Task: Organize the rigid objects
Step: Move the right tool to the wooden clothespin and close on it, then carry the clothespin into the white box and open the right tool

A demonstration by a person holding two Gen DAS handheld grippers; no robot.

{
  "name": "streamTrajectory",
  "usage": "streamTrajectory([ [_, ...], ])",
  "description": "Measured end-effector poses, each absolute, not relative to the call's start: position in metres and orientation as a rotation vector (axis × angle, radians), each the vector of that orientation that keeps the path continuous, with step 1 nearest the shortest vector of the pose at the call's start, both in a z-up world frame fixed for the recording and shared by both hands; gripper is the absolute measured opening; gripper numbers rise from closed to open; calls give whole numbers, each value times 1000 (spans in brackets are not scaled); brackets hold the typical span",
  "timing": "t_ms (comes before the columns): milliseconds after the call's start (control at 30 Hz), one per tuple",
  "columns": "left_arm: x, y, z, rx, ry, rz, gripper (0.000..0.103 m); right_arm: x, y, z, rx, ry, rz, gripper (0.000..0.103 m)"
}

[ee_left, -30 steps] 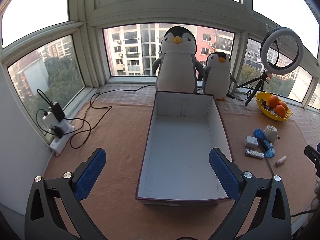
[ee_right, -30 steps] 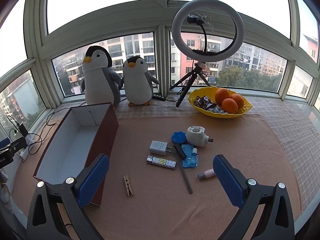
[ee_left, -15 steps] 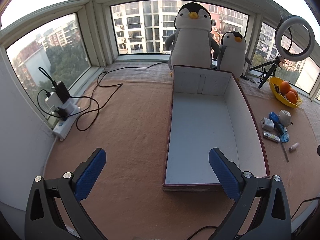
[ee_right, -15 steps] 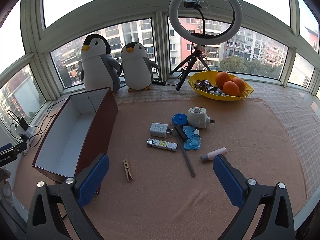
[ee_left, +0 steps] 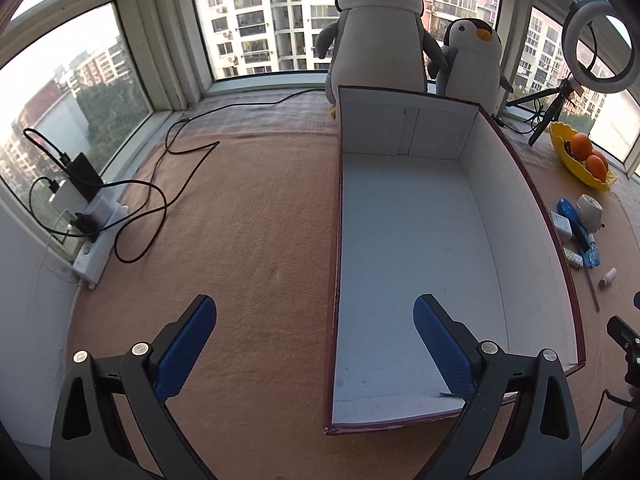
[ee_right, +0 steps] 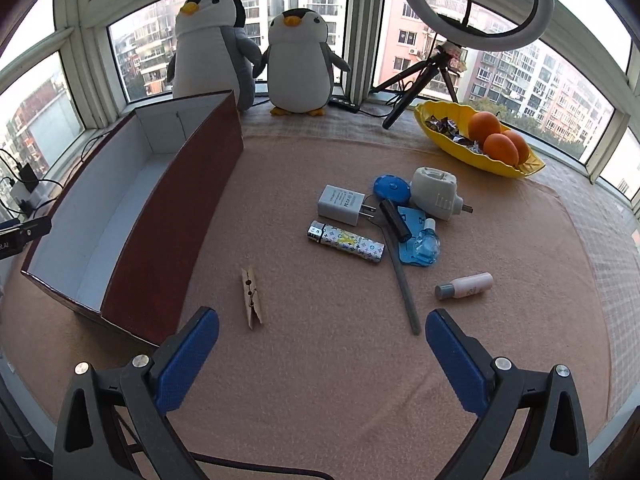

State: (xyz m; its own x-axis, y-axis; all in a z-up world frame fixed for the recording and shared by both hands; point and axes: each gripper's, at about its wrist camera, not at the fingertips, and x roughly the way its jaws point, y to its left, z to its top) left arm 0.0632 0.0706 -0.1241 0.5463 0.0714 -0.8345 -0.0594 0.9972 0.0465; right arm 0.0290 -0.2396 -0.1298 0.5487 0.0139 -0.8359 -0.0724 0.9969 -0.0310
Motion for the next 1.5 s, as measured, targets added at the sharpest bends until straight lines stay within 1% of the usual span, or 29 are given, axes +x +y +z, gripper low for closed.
streamTrajectory([
  [33,65,71,-126,15,996,76,98,33,-236,-136,-65,1005,59,98],
  [100,68,73,-130,16,1004,73,96,44,-231,-148,-64,1045,71,88],
  [200,70,75,-134,13,1010,70,95,56,-220,-164,-64,1093,100,80],
  [267,71,75,-135,13,1013,65,94,62,-214,-173,-78,1113,108,78],
  [333,72,73,-138,13,1019,59,88,66,-210,-182,-84,1134,115,76],
  [367,73,73,-139,11,1023,56,87,69,-209,-185,-83,1147,121,74],
  [533,75,72,-142,-1,1025,60,87,79,-206,-195,-87,1188,141,66],
  [567,76,72,-142,-3,1026,60,87,81,-205,-196,-91,1194,150,62],
  [667,76,73,-142,-2,1024,59,87,86,-201,-202,-109,1214,173,57],
  [733,76,73,-143,-5,1025,61,87,90,-198,-207,-109,1234,184,49],
  [800,76,73,-142,-5,1026,62,87,94,-197,-212,-100,1257,198,38],
  [867,77,73,-142,-5,1025,61,87,96,-195,-213,-108,1256,198,33],
  [933,77,73,-143,-6,1026,61,87,96,-194,-213,-112,1256,206,23],
  [967,77,73,-142,-6,1026,60,87,97,-194,-214,-104,1258,208,12],
  [1167,77,73,-142,-7,1029,58,87,93,-203,-211,-53,1244,176,11],
  [1267,77,73,-142,-11,1030,58,84,87,-211,-198,-12,1216,166,11],
  [1367,77,73,-141,-12,1026,56,83,81,-212,-177,-23,1159,147,11],
  [1400,77,73,-140,-11,1026,54,82,79,-212,-168,-23,1137,144,11],
  [1500,77,72,-142,-15,1035,44,73,74,-209,-141,-8,1073,145,11],
])
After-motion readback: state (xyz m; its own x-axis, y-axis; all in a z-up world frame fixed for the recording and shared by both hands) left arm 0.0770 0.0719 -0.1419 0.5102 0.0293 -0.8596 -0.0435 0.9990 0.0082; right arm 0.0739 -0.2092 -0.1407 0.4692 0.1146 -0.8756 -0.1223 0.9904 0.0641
